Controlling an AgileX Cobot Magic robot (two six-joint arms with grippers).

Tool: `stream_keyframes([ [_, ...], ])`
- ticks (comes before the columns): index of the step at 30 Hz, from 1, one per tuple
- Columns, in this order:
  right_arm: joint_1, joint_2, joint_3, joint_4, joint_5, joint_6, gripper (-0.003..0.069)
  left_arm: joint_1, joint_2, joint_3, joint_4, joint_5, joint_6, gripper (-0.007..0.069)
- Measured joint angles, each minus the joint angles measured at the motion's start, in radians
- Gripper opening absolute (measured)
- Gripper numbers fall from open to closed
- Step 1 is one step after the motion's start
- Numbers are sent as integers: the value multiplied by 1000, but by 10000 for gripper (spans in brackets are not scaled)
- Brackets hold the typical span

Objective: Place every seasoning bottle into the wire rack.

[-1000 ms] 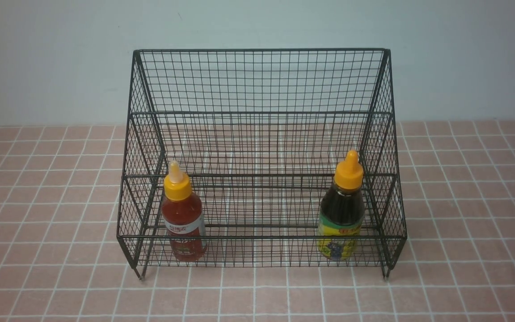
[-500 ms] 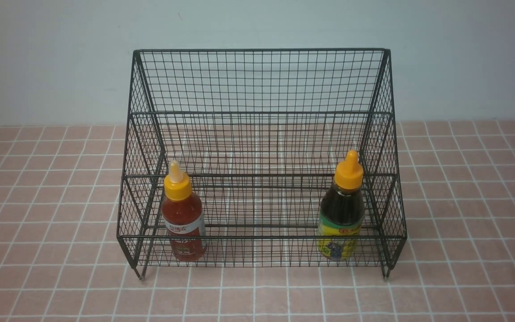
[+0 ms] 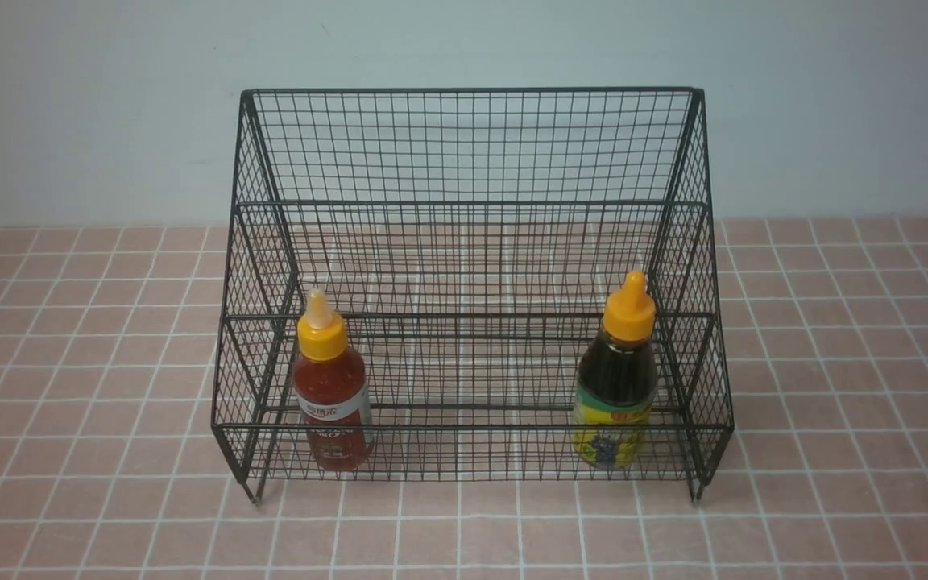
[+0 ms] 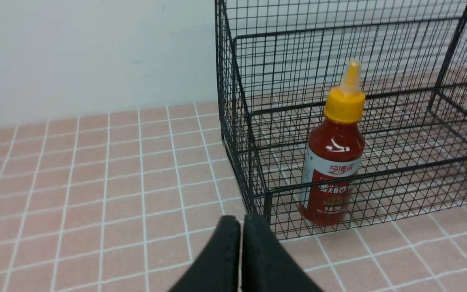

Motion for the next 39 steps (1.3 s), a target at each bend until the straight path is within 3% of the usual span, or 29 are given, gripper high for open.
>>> stream_keyframes([
  [5,0,0,0,0,0,0,-12,153,0,178,-229,-242,258,-7],
  [11,0,0,0,0,0,0,-12,197,0,359,-292,-399,309,-7],
  [19,0,0,1,0,0,0,-12,198,-22,384,-273,-258,317,-7],
  [39,0,0,1,0,-3,0,-12,117,-73,384,-273,-252,323,-7],
])
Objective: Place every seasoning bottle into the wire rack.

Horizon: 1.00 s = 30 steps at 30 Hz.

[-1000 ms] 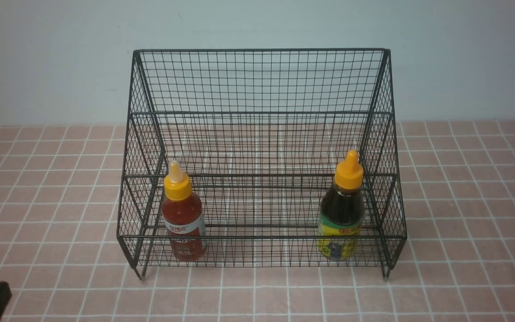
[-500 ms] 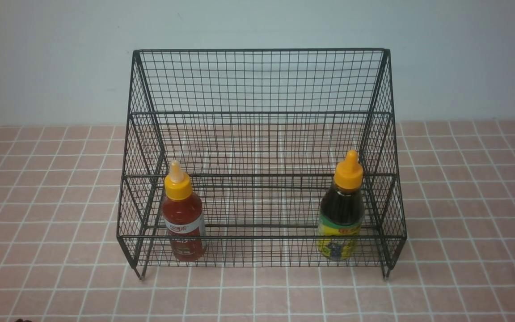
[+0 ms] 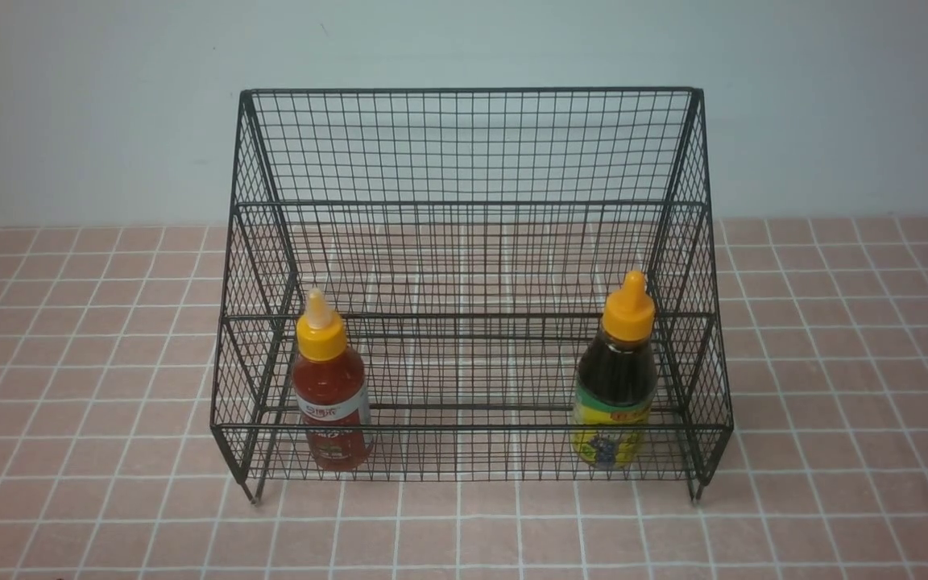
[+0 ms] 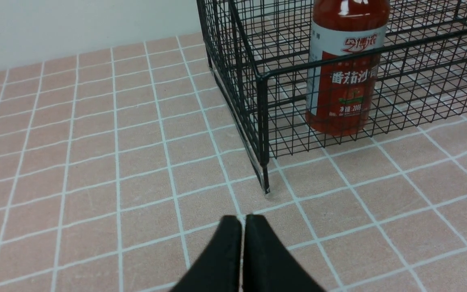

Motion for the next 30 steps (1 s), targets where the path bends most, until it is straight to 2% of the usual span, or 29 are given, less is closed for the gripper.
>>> stream_keyframes([
  [8,0,0,0,0,0,0,-12,0,0,0,47,0,2,-7],
  [15,0,0,0,0,0,0,-12,118,0,0,49,0,-3,-7],
  [30,0,0,0,0,0,0,-12,113,0,0,51,0,0,-7],
])
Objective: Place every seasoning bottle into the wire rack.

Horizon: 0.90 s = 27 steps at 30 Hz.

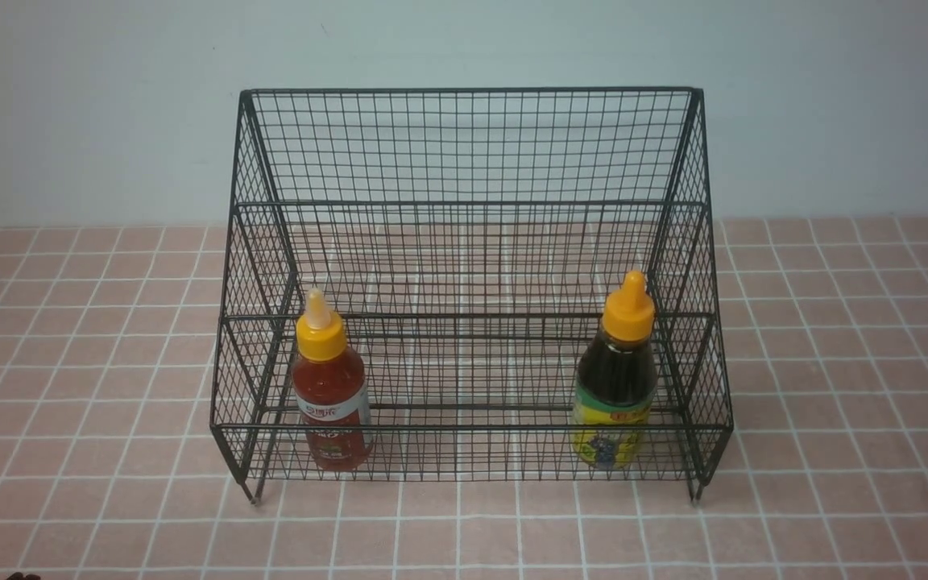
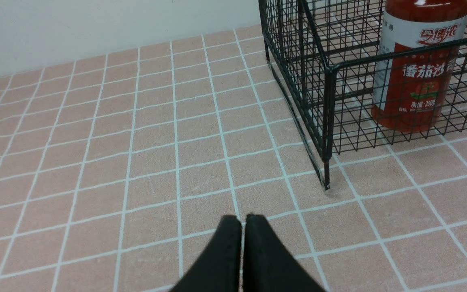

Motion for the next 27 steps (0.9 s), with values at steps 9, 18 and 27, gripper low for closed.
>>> stream_keyframes([
  [9,0,0,0,0,0,0,-12,0,0,0,0,0,0,-7],
  [18,0,0,0,0,0,0,-12,-1,0,0,0,0,0,-7],
  [27,0,0,0,125,5,7,-12,-1,0,0,0,0,0,-7],
])
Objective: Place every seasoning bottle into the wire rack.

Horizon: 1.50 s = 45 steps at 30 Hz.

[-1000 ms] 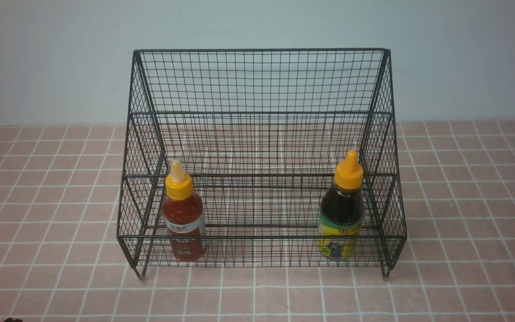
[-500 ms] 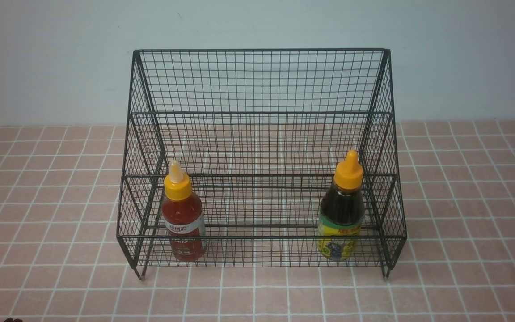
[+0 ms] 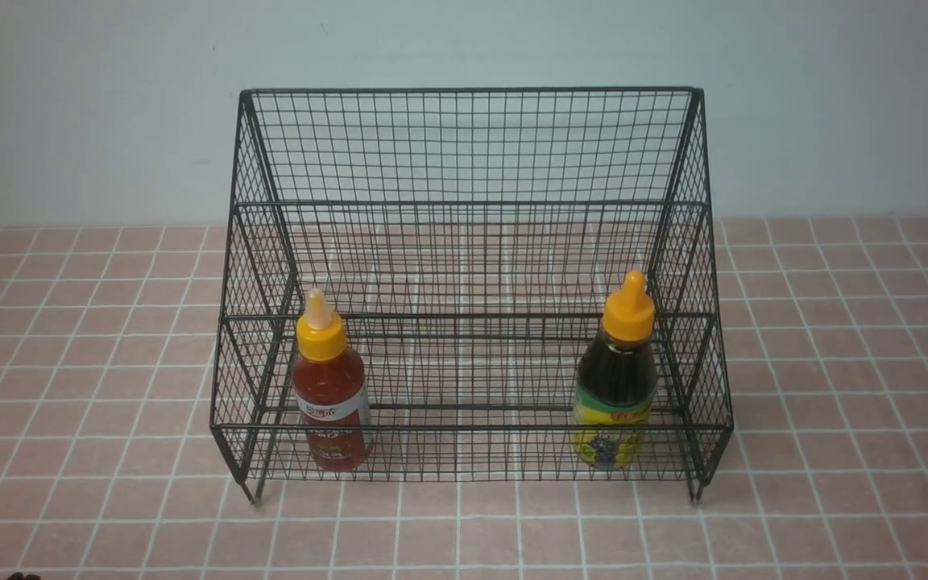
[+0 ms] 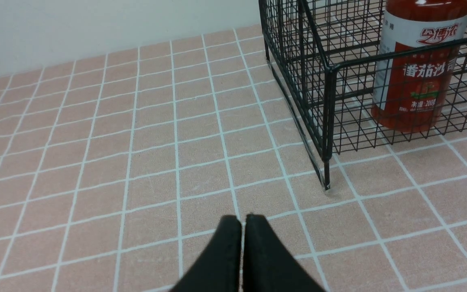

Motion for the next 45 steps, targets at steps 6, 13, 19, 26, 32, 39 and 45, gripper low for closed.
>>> stream_keyframes([
  [6,0,0,0,347,24,-198,-12,0,0,0,0,1,0,-7],
  [13,0,0,0,895,-9,-852,-12,0,0,0,0,1,0,-7],
  [19,0,0,0,1165,-82,-1188,-12,0,0,0,0,1,0,-7],
  [26,0,0,0,1245,-75,-1285,-12,0,0,0,0,1,0,-7],
  [32,0,0,0,1570,3,-1599,-12,0,0,0,0,1,0,-7],
  [39,0,0,0,1782,85,-1861,-12,0,0,0,0,1,0,-7],
  [45,0,-1,0,1784,233,-1942,-12,0,0,0,0,1,0,-7],
])
